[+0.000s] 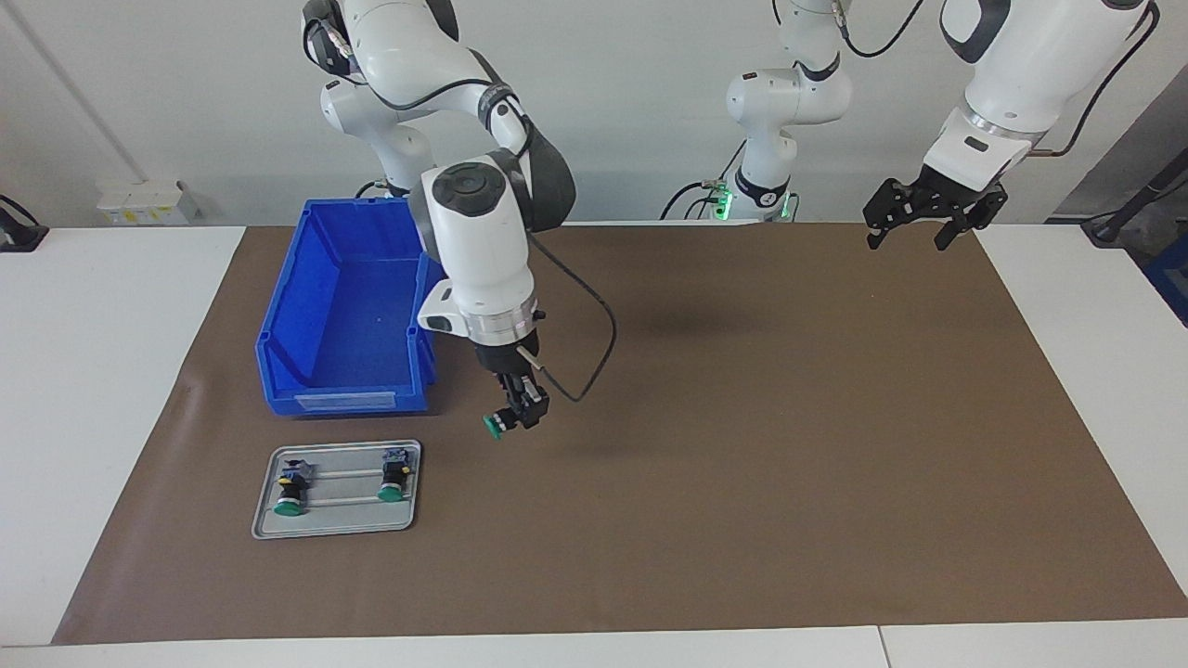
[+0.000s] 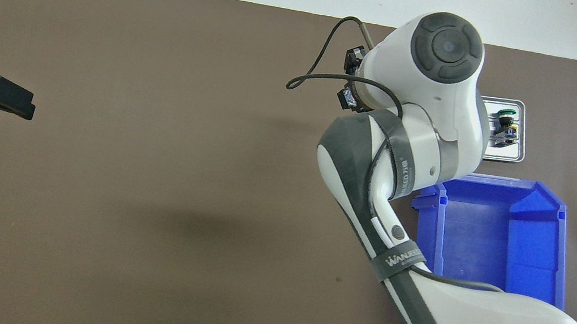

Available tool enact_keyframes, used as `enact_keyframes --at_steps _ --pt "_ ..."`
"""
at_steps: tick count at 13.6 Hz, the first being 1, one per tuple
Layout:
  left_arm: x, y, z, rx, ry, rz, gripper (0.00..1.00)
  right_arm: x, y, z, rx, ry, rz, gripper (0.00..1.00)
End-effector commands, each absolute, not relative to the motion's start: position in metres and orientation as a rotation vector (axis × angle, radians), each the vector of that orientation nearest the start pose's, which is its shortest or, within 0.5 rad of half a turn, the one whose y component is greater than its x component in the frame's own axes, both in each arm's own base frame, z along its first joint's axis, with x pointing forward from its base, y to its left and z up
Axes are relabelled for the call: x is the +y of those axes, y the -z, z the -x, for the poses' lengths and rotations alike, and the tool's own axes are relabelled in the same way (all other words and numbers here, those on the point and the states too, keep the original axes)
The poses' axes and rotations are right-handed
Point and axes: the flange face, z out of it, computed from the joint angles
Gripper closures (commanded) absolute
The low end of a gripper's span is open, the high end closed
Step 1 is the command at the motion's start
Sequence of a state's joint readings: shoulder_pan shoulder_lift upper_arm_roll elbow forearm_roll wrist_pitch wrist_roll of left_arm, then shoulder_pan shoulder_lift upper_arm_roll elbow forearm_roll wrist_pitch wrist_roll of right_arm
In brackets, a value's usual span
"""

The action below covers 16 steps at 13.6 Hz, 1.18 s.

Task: Place and press button with both arms
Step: 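Carry the green button with the right gripper to the table center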

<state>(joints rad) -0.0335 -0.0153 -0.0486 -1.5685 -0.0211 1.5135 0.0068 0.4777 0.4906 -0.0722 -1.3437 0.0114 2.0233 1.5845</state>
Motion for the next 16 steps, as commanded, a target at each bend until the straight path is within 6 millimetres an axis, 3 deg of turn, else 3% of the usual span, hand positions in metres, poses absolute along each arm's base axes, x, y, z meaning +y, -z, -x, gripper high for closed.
enact_keyframes --at_steps 1,3,5,9,12,14,16 --pt "-0.044 -0.630 -0.533 0.120 -0.064 3.155 0.00 0.330 -0.441 -0.632 1.884 0.247 2.343 1.00" --pt "-0.045 -0.630 -0.533 0.122 -0.064 3.155 0.00 0.371 -0.421 -0.610 2.014 0.301 2.266 1.00" --pt "-0.044 -0.630 -0.533 0.120 -0.064 3.155 0.00 0.410 -0.387 -0.591 2.125 0.354 2.187 1.00" --pt "-0.045 -0.630 -0.533 0.122 -0.064 3.155 0.00 0.460 -0.351 -0.565 2.192 0.337 2.059 1.00" --pt "-0.045 -0.630 -0.533 0.122 -0.064 3.155 0.00 0.462 -0.324 -0.554 2.205 0.327 2.065 1.00" --pt "-0.044 -0.630 -0.533 0.120 -0.064 3.155 0.00 0.450 -0.303 -0.542 2.216 0.334 2.120 1.00" --pt "-0.044 -0.630 -0.533 0.120 -0.064 3.155 0.00 0.453 -0.297 -0.527 2.155 0.399 2.194 1.00"
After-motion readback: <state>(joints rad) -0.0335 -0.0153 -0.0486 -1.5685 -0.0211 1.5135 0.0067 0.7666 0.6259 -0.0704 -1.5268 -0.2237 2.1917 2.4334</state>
